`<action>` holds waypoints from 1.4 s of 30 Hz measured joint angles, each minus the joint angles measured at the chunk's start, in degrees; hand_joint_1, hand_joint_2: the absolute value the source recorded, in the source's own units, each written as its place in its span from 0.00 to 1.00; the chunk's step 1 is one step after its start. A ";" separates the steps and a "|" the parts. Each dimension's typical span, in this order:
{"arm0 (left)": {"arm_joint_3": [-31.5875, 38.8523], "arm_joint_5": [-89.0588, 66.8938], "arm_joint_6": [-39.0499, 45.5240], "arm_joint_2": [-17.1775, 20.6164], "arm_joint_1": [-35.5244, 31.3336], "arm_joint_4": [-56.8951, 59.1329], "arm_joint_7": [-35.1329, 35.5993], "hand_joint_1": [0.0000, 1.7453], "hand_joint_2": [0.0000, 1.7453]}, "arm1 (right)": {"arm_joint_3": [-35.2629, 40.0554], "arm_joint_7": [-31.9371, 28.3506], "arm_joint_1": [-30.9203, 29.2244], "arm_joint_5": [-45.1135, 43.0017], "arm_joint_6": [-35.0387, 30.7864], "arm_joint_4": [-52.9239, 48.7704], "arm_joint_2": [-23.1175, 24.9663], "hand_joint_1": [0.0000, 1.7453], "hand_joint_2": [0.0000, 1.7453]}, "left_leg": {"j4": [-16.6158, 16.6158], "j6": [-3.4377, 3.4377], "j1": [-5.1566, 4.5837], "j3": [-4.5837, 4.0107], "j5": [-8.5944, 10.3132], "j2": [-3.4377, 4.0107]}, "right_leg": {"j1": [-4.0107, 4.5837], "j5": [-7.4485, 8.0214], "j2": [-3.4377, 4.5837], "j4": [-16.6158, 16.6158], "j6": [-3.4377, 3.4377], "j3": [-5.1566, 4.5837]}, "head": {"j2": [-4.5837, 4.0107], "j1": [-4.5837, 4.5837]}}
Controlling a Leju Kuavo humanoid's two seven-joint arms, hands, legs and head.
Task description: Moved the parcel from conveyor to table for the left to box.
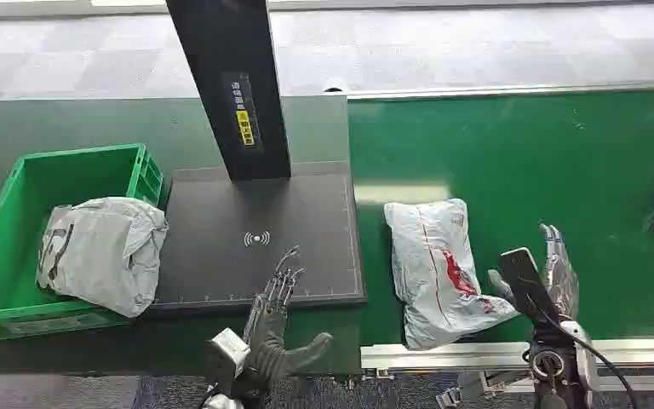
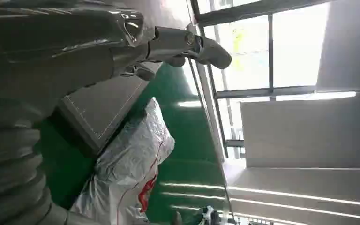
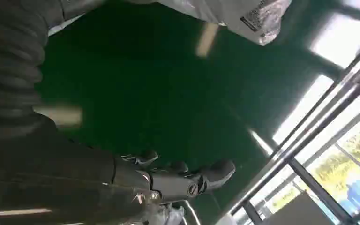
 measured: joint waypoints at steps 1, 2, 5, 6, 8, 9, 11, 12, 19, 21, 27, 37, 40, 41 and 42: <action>0.00 0.07 -0.04 -0.09 -0.24 0.09 0.00 0.00 1.00 | -0.09 -0.52 -1.14 -0.04 0.58 2.56 -0.17 0.00 1.00 | 0.00 0.00 0.00 0.00 0.00 0.00 | 0.01 0.00 0.00 0.00 0.00 -0.01 | 0.00 0.02; 0.00 0.13 -0.04 -0.15 -0.51 0.17 0.00 0.00 1.00 | -0.13 -1.00 -2.25 -0.17 1.02 5.14 -0.43 0.00 1.00 | 0.00 -0.01 0.01 -0.01 0.00 -0.01 | 0.02 0.00 0.00 0.00 0.00 -0.01 | 0.00 0.02; -0.02 0.28 -0.04 -0.42 -1.05 0.37 0.02 0.00 1.00 | -0.17 -1.62 -4.63 -0.35 1.42 10.38 -0.87 0.00 1.00 | 0.00 -0.01 0.00 -0.02 0.01 -0.03 | 0.01 0.00 -0.01 0.00 0.00 0.00 | 0.00 0.04; -0.02 0.31 -0.04 -0.46 -1.13 0.39 0.02 0.00 1.00 | -0.17 -1.66 -5.09 -0.37 1.42 11.56 -0.98 0.00 1.00 | 0.00 -0.01 0.00 -0.03 0.01 -0.03 | 0.01 0.00 -0.01 0.00 0.00 0.00 | 0.00 0.02; -0.02 0.28 -0.04 -0.48 -1.32 0.41 0.02 0.00 1.00 | -0.17 -1.68 -5.68 -0.37 1.42 13.25 -1.07 0.00 1.00 | 0.00 0.00 -0.01 -0.03 0.00 -0.03 | 0.00 0.00 0.00 0.00 0.00 0.00 | 0.00 0.04; -0.02 0.31 -0.04 -0.48 -1.39 0.44 0.02 0.00 1.00 | -0.20 -1.68 -5.94 -0.37 1.42 14.04 -1.11 0.00 1.00 | 0.00 0.00 -0.01 -0.04 0.00 -0.03 | -0.01 0.00 0.00 0.00 0.00 0.00 | 0.00 0.04; -0.02 0.31 -0.04 -0.50 -1.49 0.52 0.00 0.00 1.00 | -0.22 -2.74 -6.55 -1.16 2.74 15.38 -1.14 0.00 1.00 | 0.00 0.00 -0.02 -0.05 0.00 -0.02 | -0.02 0.00 0.00 0.00 0.00 -0.01 | 0.00 0.04; -0.02 0.50 -0.02 -0.52 -1.59 0.63 0.02 0.00 1.00 | -0.24 -3.87 -7.20 -1.80 3.87 16.61 -1.18 0.00 1.00 | 0.00 0.00 -0.02 -0.05 0.00 0.03 | -0.02 0.00 0.00 0.00 0.01 -0.02 | 0.00 0.02; 0.00 1.01 0.07 -0.68 -2.77 1.03 0.04 0.00 1.00 | 0.20 -10.54 -13.52 -4.17 9.27 27.14 -0.76 0.00 1.00 | 0.00 -0.01 0.00 -0.02 0.03 0.01 | 0.00 0.01 0.00 0.02 0.00 0.00 | 0.00 0.02; 0.00 1.07 0.07 -0.81 -3.04 1.18 0.17 0.00 1.00 | 0.68 -11.86 -15.07 -4.43 11.16 30.01 -0.39 0.81 1.00 | 0.00 -0.01 0.00 -0.02 0.03 0.01 | 0.01 0.01 0.00 0.02 0.00 0.00 | 0.00 0.04; 0.00 1.20 0.13 -0.81 -3.49 1.49 0.31 0.00 1.00 | 2.29 -13.42 -16.75 -5.01 13.92 35.57 1.22 0.98 1.00 | 0.00 -0.01 0.00 -0.05 0.03 -0.05 | 0.01 0.00 -0.01 0.03 0.00 -0.01 | 0.00 0.02; -0.13 1.25 0.04 -0.81 -3.50 1.99 0.17 0.00 1.00 | 3.65 -13.29 -16.65 -4.98 14.18 38.50 2.27 1.00 1.00 | 0.00 -0.01 -0.01 -0.04 0.03 -0.03 | 0.00 0.00 0.00 0.02 0.00 -0.02 | 0.00 0.02; -0.46 1.68 0.09 -0.87 -3.85 2.78 -0.26 0.00 1.00 | 4.42 -12.83 -16.52 -4.74 14.18 39.18 2.51 1.00 1.00 | 0.00 -0.01 0.00 -0.04 0.03 -0.03 | 0.00 0.00 0.00 0.02 0.00 -0.02 | 0.00 0.02; -0.55 1.77 0.13 -0.92 -4.11 3.13 -0.35 0.00 1.00 | 4.63 -12.41 -16.57 -4.41 13.70 39.36 2.54 1.00 1.00 | 0.00 -0.01 0.00 -0.04 0.03 -0.04 | 0.01 0.00 -0.01 0.02 0.00 -0.02 | 0.02 0.02; -0.59 1.94 0.26 -0.94 -4.33 3.45 -0.42 0.00 1.00 | 4.94 -11.63 -16.65 -3.55 12.10 39.46 2.56 1.00 1.00 | 0.00 -0.01 0.00 -0.05 0.03 -0.04 | 0.01 0.00 -0.01 0.03 0.00 -0.02 | 0.00 0.04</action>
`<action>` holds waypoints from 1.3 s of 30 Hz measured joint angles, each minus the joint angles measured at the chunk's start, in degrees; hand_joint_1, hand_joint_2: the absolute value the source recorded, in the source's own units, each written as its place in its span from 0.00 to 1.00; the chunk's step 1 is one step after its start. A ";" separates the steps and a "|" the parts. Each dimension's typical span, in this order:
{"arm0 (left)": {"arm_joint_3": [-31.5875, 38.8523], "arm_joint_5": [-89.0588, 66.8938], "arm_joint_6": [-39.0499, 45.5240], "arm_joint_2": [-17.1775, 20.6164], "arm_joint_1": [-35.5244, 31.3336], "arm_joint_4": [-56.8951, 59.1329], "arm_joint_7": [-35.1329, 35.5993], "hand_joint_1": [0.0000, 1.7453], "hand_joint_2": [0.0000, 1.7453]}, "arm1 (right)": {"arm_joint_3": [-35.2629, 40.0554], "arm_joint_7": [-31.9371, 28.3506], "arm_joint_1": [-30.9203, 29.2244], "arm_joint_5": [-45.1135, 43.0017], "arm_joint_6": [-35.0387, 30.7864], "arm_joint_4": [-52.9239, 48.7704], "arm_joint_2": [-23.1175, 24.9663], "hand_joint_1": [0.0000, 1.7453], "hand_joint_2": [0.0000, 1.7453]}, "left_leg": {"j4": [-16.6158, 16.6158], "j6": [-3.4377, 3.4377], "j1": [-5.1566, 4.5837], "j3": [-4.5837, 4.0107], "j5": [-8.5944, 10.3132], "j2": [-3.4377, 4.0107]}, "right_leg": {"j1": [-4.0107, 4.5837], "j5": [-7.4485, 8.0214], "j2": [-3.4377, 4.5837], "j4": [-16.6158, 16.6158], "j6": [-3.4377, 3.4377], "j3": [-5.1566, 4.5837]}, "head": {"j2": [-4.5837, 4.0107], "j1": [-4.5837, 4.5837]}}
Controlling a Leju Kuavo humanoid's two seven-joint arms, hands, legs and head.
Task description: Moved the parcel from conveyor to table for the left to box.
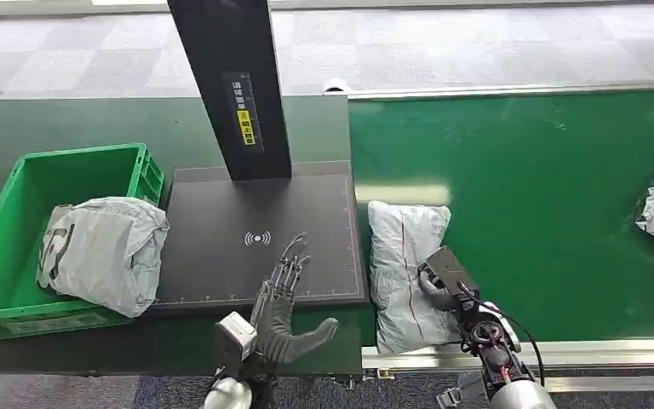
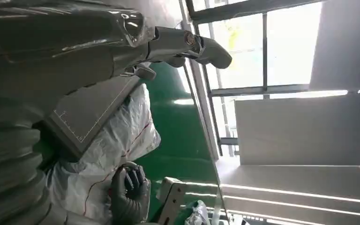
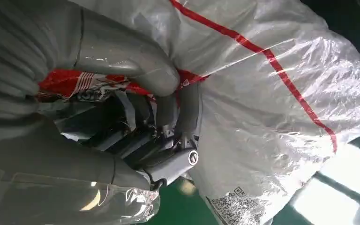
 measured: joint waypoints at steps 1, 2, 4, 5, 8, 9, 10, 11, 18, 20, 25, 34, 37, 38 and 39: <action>0.00 0.40 0.16 0.00 -0.11 0.20 0.00 0.00 1.00 | 0.40 0.48 -0.05 0.55 -1.86 0.04 0.09 1.00 1.00 | 0.00 0.00 0.00 0.00 0.00 0.01 | 0.00 0.00 0.00 0.00 0.00 0.00 | 0.00 -0.02; 0.04 0.64 0.29 0.00 -0.14 0.37 0.00 0.00 1.00 | 0.77 0.57 -0.09 0.68 -3.84 0.04 0.28 1.00 1.00 | 0.00 0.00 0.00 -0.01 0.00 0.01 | 0.00 0.00 0.00 0.00 0.00 0.00 | 0.00 -0.02; 0.09 1.12 0.57 0.02 -0.14 0.63 0.00 0.00 1.00 | 0.92 -0.10 -0.33 0.42 -6.85 -0.09 0.57 1.00 1.00 | 0.00 0.00 0.00 -0.02 0.00 0.00 | 0.00 0.00 0.00 0.00 0.00 0.00 | 0.00 -0.02; 0.09 1.18 0.57 0.02 -0.14 0.70 0.00 0.00 1.00 | 1.01 -0.65 -0.42 0.22 -7.84 -0.44 0.70 1.00 1.00 | 0.00 0.00 0.00 -0.02 0.00 0.00 | 0.00 0.00 0.00 0.00 0.00 0.00 | 0.00 0.00; 0.13 1.51 0.68 0.02 -0.13 0.79 0.00 0.00 1.00 | 1.27 -2.11 -0.27 -0.98 -9.53 -3.75 1.16 1.00 1.00 | 0.00 0.00 -0.01 -0.02 0.00 0.00 | -0.01 0.00 0.00 0.00 0.00 -0.01 | 0.00 -0.02; 0.16 1.51 0.74 0.00 -0.12 0.79 0.00 0.00 1.00 | 1.36 -3.09 -0.15 -1.28 -10.69 -5.22 1.24 1.00 1.00 | 0.01 0.00 -0.01 -0.02 0.00 0.00 | -0.01 0.00 0.00 0.00 0.00 -0.01 | 0.00 0.00; 0.18 1.51 0.79 0.00 -0.10 0.77 0.00 0.00 1.00 | 1.60 -3.60 0.22 -1.59 -11.69 -7.02 1.36 1.00 1.00 | 0.01 0.00 -0.01 -0.02 0.00 -0.02 | -0.01 0.00 -0.03 0.00 0.00 0.00 | 0.00 -0.02; 0.20 1.51 0.83 0.00 -0.05 0.79 0.00 0.00 1.00 | 1.86 -3.47 0.85 -1.74 -12.10 -8.71 1.42 1.00 1.00 | 0.01 0.00 -0.01 -0.02 0.01 -0.03 | -0.01 0.00 -0.08 0.00 0.00 0.00 | 0.00 0.00; 0.70 1.51 1.31 0.02 0.41 0.62 -0.28 0.00 1.00 | 4.22 -3.41 6.53 -3.99 -14.61 -25.44 1.62 1.00 1.00 | 0.01 0.00 -0.01 -0.09 0.00 -0.12 | -0.01 0.00 -0.13 0.00 0.00 -0.05 | 0.00 0.00; 0.88 1.51 1.84 0.09 1.06 -0.02 -0.39 0.00 1.00 | 4.86 -2.94 10.14 -4.96 -15.64 -33.88 1.60 1.00 1.00 | 0.01 0.00 -0.01 -0.16 0.00 -0.15 | -0.01 -0.01 -0.15 0.00 0.00 -0.13 | 0.00 -0.02; 1.62 1.53 2.73 0.59 2.89 -1.92 -1.27 0.00 1.00 | 6.07 -2.07 19.17 -7.40 -17.78 -56.78 1.29 1.00 1.00 | -0.02 -0.01 0.00 -0.20 -0.06 -0.09 | -0.01 -0.08 -0.16 0.00 0.00 -0.15 | 0.00 0.00; 3.48 1.49 3.91 0.85 4.84 -6.71 -1.68 0.00 1.00 | 9.90 -2.18 21.96 -10.80 -17.72 -71.32 1.31 1.00 1.00 | -0.02 0.00 0.00 -0.09 -0.01 -0.09 | -0.01 -0.07 -0.16 0.00 0.00 -0.02 | 0.00 0.00; 4.48 1.07 5.07 0.98 5.16 -8.48 -1.68 0.00 1.00 | 11.26 -0.91 20.68 -14.08 -14.21 -71.69 1.31 1.00 1.00 | -0.02 0.00 0.00 -0.10 0.00 -0.02 | 0.00 -0.05 -0.13 0.02 -0.01 -0.01 | 0.00 -0.02; 4.89 1.03 5.31 1.07 5.14 -9.04 -1.68 0.00 1.00 | 11.89 -0.07 19.57 -15.03 -12.29 -70.98 1.33 1.00 1.00 | -0.02 0.00 0.00 -0.11 0.00 -0.03 | 0.00 -0.05 -0.13 0.02 -0.01 -0.02 | 0.00 0.00; 5.26 0.98 5.70 1.11 5.09 -9.61 -1.66 0.00 1.00 | 12.57 0.70 17.95 -15.94 -10.43 -69.43 1.40 1.00 1.00 | -0.02 -0.01 0.00 -0.09 0.00 -0.03 | 0.00 -0.05 -0.13 0.02 -0.01 -0.01 | 0.00 -0.02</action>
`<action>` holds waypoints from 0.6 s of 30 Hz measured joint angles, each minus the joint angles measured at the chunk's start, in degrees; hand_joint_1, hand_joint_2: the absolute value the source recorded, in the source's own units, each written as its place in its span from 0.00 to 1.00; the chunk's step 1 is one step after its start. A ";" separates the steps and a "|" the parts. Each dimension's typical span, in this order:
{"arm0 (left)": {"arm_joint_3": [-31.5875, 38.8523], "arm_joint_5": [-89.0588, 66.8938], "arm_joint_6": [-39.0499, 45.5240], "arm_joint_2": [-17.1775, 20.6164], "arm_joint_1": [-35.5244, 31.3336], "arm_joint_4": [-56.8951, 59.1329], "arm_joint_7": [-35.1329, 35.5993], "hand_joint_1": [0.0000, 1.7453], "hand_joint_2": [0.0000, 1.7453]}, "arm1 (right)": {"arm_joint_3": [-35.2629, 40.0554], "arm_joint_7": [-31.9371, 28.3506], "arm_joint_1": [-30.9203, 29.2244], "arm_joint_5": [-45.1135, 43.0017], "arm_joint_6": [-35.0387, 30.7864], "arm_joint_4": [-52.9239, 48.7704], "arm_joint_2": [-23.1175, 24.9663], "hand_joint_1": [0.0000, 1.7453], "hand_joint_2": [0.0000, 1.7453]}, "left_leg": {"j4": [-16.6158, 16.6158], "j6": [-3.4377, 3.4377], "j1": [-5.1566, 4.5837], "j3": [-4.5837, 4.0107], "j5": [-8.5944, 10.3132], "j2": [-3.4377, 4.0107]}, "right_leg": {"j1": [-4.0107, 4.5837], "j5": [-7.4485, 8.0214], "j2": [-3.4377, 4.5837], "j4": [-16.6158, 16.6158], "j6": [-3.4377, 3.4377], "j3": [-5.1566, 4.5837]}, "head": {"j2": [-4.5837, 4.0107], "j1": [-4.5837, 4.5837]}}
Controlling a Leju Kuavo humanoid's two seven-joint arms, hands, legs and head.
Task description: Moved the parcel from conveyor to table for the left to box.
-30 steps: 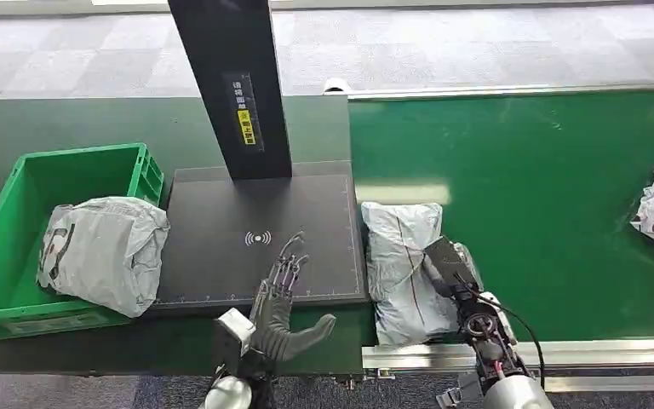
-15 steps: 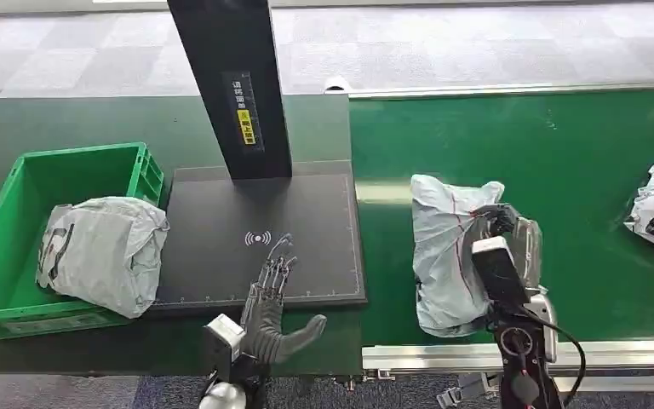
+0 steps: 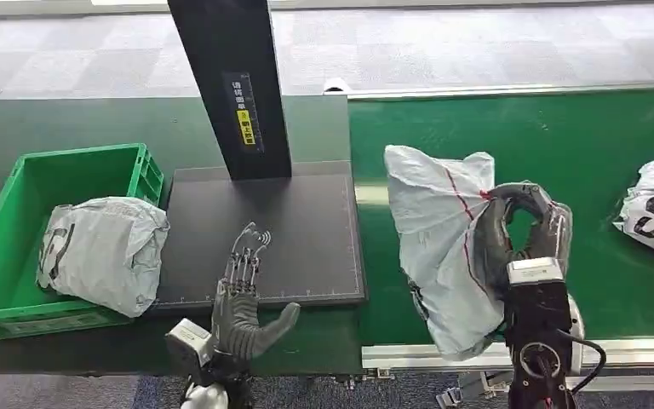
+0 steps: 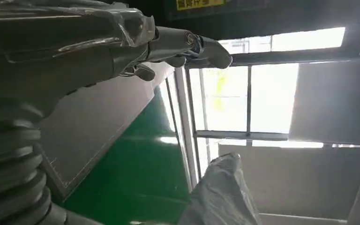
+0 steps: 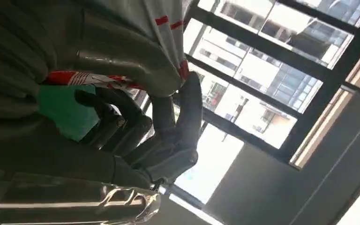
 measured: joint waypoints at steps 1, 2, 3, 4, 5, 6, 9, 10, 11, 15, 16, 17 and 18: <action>0.38 0.00 0.33 0.02 -0.13 -0.44 0.02 0.00 1.00 | 0.61 0.44 -1.75 -0.70 1.36 1.90 0.17 1.00 1.00 | 0.00 0.00 0.00 0.03 0.01 0.00 | 0.00 0.00 0.00 0.00 0.00 0.00 | 0.00 0.02; 0.75 -0.02 0.44 0.07 -0.35 -0.81 0.13 0.00 1.00 | 1.23 0.49 -3.28 -1.14 1.96 4.13 0.46 1.00 1.00 | 0.00 0.00 0.00 0.04 0.02 -0.01 | 0.00 0.00 -0.01 0.00 0.00 0.01 | 0.00 0.02; 1.21 -0.09 0.97 0.11 -0.56 -1.23 0.18 0.00 1.00 | 1.92 0.35 -4.57 -1.62 2.37 6.21 0.83 1.00 1.00 | 0.00 -0.01 0.00 0.03 0.05 -0.05 | 0.00 0.00 -0.04 0.00 0.00 0.02 | 0.00 0.02; 1.68 -0.15 1.79 0.15 -0.67 -1.66 0.17 0.00 1.00 | 2.64 0.24 -5.81 -1.97 2.94 8.28 1.31 1.00 1.00 | 0.00 -0.03 0.01 0.02 0.07 -0.08 | 0.01 0.00 -0.07 0.01 0.00 0.03 | 0.00 0.02; 2.19 -0.13 2.54 0.22 -0.78 -2.04 0.17 0.00 1.00 | 3.22 0.22 -6.93 -1.97 3.40 9.79 1.79 1.00 1.00 | 0.00 -0.03 0.01 0.01 0.07 -0.07 | 0.02 0.01 -0.07 0.02 -0.01 0.03 | 0.00 0.02; 2.82 -0.02 3.41 0.35 -1.01 -2.41 0.17 0.00 1.00 | 4.27 0.25 -8.16 -1.97 4.01 12.06 2.47 1.00 1.00 | 0.00 -0.03 0.03 0.01 0.08 -0.06 | 0.04 0.01 -0.05 0.03 -0.02 0.02 | 0.00 0.02; 4.81 0.22 5.29 0.83 -1.85 -3.41 -0.04 0.00 1.00 | 7.36 0.59 -10.79 -1.95 5.06 17.16 4.61 1.00 1.00 | 0.00 -0.03 0.05 0.01 0.08 -0.05 | 0.06 0.01 -0.05 0.04 -0.03 -0.02 | 0.00 0.02; 5.36 0.37 5.42 1.01 -2.01 -3.72 -0.07 0.00 1.00 | 8.18 0.70 -11.58 -1.97 5.08 18.49 5.14 1.00 1.00 | 0.00 -0.04 0.06 0.00 0.08 -0.07 | 0.06 0.01 -0.06 0.04 -0.03 -0.03 | 0.00 0.02; 5.86 0.37 5.53 1.18 -2.12 -4.03 -0.07 0.00 1.00 | 9.01 0.86 -12.23 -1.99 5.08 19.84 5.68 1.00 1.00 | 0.00 -0.04 0.06 -0.02 0.08 -0.08 | 0.06 0.00 -0.07 0.04 -0.03 -0.04 | 0.00 0.02; 7.41 0.55 7.30 1.64 -2.14 -5.21 -0.59 0.00 1.00 | 11.17 1.14 -13.61 -3.15 5.87 23.36 7.02 1.00 1.00 | 0.00 -0.04 0.05 -0.07 0.07 -0.07 | 0.06 -0.01 -0.07 0.04 -0.03 -0.06 | 0.00 0.04; 7.87 0.55 7.61 1.68 -2.16 -5.62 -0.68 0.00 1.00 | 11.74 1.14 -13.84 -3.35 6.11 24.36 7.30 1.00 1.00 | 0.00 -0.04 0.04 -0.07 0.07 -0.07 | 0.05 -0.01 -0.06 0.04 -0.02 -0.06 | 0.00 0.02; 8.28 0.57 7.76 1.70 -2.19 -6.01 -0.70 0.00 1.00 | 12.22 1.01 -13.98 -3.59 6.39 25.19 7.52 1.00 1.00 | 0.00 -0.04 0.04 -0.07 0.07 -0.07 | 0.05 -0.01 -0.07 0.03 -0.02 -0.07 | 0.00 0.02; 8.77 0.57 7.96 1.70 -2.25 -6.39 -0.72 0.00 1.00 | 12.90 0.68 -14.07 -3.92 6.55 26.24 7.74 1.00 1.00 | 0.01 -0.04 0.03 -0.07 0.07 -0.08 | 0.04 -0.01 -0.08 0.03 -0.02 -0.07 | 0.00 0.04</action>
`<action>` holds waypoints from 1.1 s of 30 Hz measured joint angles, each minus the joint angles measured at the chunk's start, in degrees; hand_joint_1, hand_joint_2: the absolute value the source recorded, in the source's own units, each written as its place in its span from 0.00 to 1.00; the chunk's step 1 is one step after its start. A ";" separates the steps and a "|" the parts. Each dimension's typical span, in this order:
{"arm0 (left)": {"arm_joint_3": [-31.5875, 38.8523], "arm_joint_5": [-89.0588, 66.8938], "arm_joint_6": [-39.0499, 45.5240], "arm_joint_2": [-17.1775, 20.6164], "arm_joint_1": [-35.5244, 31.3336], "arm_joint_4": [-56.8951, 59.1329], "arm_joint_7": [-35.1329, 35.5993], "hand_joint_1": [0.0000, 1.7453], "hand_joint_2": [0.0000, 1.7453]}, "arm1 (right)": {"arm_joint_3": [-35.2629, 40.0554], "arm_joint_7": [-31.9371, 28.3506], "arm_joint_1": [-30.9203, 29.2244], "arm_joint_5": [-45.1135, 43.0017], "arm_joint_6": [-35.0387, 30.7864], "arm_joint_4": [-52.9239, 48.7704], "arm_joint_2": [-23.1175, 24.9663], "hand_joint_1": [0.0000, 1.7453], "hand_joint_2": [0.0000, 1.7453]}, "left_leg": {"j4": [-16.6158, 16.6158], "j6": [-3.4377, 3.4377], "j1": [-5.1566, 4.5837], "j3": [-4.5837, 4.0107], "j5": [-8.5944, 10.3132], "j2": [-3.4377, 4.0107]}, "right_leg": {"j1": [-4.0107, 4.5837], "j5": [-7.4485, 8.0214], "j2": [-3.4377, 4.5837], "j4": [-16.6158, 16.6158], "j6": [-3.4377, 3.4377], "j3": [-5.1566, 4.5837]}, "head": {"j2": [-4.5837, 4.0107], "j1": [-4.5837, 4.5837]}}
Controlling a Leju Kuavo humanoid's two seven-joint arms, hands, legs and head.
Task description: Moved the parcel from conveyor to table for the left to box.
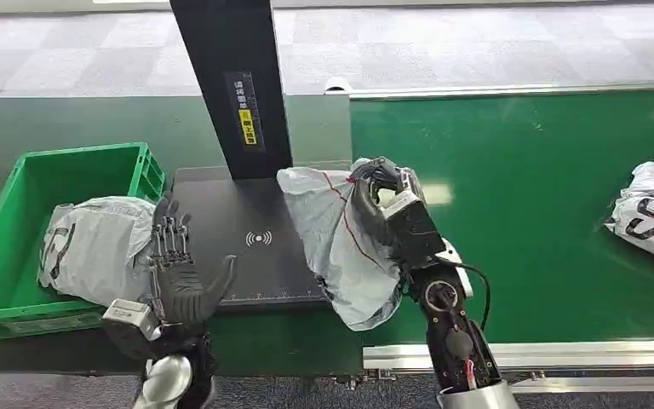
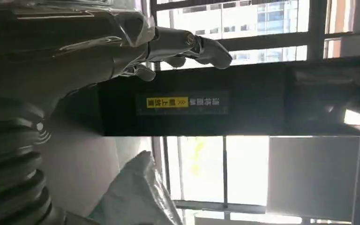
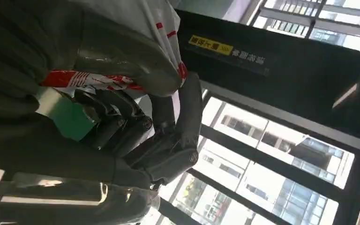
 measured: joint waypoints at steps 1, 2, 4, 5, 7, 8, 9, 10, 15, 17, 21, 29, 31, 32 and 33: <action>0.28 0.00 0.20 0.00 -0.05 -0.26 0.00 0.00 1.00 | 0.35 -0.22 -0.08 -0.17 0.15 0.61 0.18 1.00 1.00 | 0.00 0.00 0.00 0.00 0.00 -0.01 | 0.00 0.00 -0.01 0.00 0.00 0.00 | 0.00 0.00; 0.63 0.00 0.26 0.00 -0.06 -0.52 -0.02 0.00 1.00 | 0.67 -0.41 -0.14 -0.28 0.26 1.20 0.33 1.00 1.00 | 0.00 0.00 0.00 -0.01 0.00 -0.01 | 0.00 0.00 -0.01 0.00 0.00 0.00 | 0.00 -0.02; 1.03 0.00 0.26 0.00 -0.12 -0.83 -0.02 0.00 1.00 | 1.29 -0.63 -0.43 -0.33 0.31 2.08 0.50 1.00 1.00 | 0.00 0.00 0.00 0.00 0.00 -0.01 | 0.00 0.00 -0.01 0.00 0.00 0.00 | 0.00 -0.02; 1.29 0.00 0.26 -0.02 -0.19 -0.92 -0.02 0.00 1.00 | 1.55 -0.65 -0.58 -0.33 0.33 2.58 0.63 1.00 1.00 | 0.00 0.00 0.00 0.01 0.00 -0.01 | 0.00 0.00 -0.01 0.00 0.00 0.00 | 0.00 -0.02; 1.64 0.00 0.26 -0.04 -0.51 -0.94 0.00 0.00 1.00 | 1.94 -0.68 -0.88 -0.33 0.37 3.45 0.83 1.00 1.00 | 0.00 0.00 0.00 0.01 0.00 -0.01 | 0.00 0.00 -0.01 0.00 0.00 0.00 | 0.00 -0.02; 1.79 0.00 0.26 -0.04 -0.72 -0.94 0.00 0.00 1.00 | 2.10 -0.70 -1.05 -0.33 0.39 3.93 0.90 1.00 1.00 | 0.00 0.00 0.00 0.01 0.00 -0.01 | 0.00 0.00 -0.01 0.00 0.00 0.00 | 0.00 0.00; 1.86 0.00 0.26 -0.04 -0.87 -0.94 0.00 0.00 1.00 | 2.23 -0.70 -1.15 -0.33 0.39 4.26 0.96 1.00 1.00 | 0.00 0.00 0.01 0.01 0.00 -0.01 | 0.01 0.00 -0.01 0.00 0.00 0.00 | 0.00 0.00; 1.90 0.00 0.26 -0.04 -0.97 -0.94 0.00 0.00 1.00 | 2.40 -0.72 -1.22 -0.35 0.41 4.57 1.05 1.00 1.00 | 0.00 0.00 0.01 0.01 0.00 -0.01 | 0.01 0.00 -0.01 0.00 0.00 0.00 | 0.00 -0.02; 2.10 -0.02 0.26 -0.04 -1.09 -0.94 0.00 0.00 1.00 | 2.56 -0.74 -1.38 -0.37 0.44 5.66 1.31 0.90 1.00 | 0.00 0.00 0.00 0.01 0.00 -0.01 | 0.01 0.00 -0.01 0.00 0.00 -0.01 | 0.00 -0.02; 2.29 -0.02 0.26 -0.04 -1.11 -0.94 0.00 0.00 1.00 | 2.60 -0.74 -1.52 -0.37 0.44 5.99 1.31 0.64 1.00 | 0.00 0.00 0.00 0.01 0.00 -0.01 | 0.01 0.00 -0.01 0.00 0.00 -0.01 | 0.00 -0.02; 2.45 -0.02 0.24 -0.04 -1.14 -0.94 0.00 0.00 1.00 | 2.73 -0.65 -1.97 -0.17 0.17 6.77 1.33 0.00 1.00 | 0.00 0.00 0.00 0.01 0.00 0.00 | 0.00 0.00 0.00 0.00 0.00 -0.01 | 0.00 -0.02; 3.32 1.77 -2.52 -0.07 -2.10 -0.17 1.42 0.00 1.00 | 2.77 -2.42 -3.45 1.12 -2.40 8.85 1.42 0.00 1.00 | 0.01 0.00 0.00 0.06 0.01 0.00 | 0.01 0.01 0.00 0.00 -0.01 0.00 | 0.00 -0.02; 3.32 2.49 -4.66 -0.22 -2.30 0.90 1.90 0.00 1.00 | 2.77 -2.64 -2.76 1.27 -3.00 6.42 1.20 0.00 1.00 | 0.02 0.00 0.00 0.07 0.01 0.01 | 0.00 0.01 0.01 0.00 0.00 -0.03 | 0.00 -0.02; 3.17 2.60 -5.75 -0.39 -2.58 2.15 2.03 0.00 1.00 | 2.75 -2.42 -1.97 1.18 -3.19 3.79 0.98 0.00 1.00 | 0.02 0.00 0.00 0.06 0.01 0.01 | 0.00 0.01 0.00 0.00 0.00 -0.03 | 0.00 -0.02; 2.97 2.73 -6.27 -0.61 -2.76 3.16 2.01 0.00 1.00 | 2.73 -1.99 -1.41 0.98 -3.19 1.54 0.72 0.00 1.00 | 0.03 0.00 -0.01 0.05 0.00 0.00 | 0.00 0.01 0.00 0.00 0.00 -0.03 | 0.00 0.00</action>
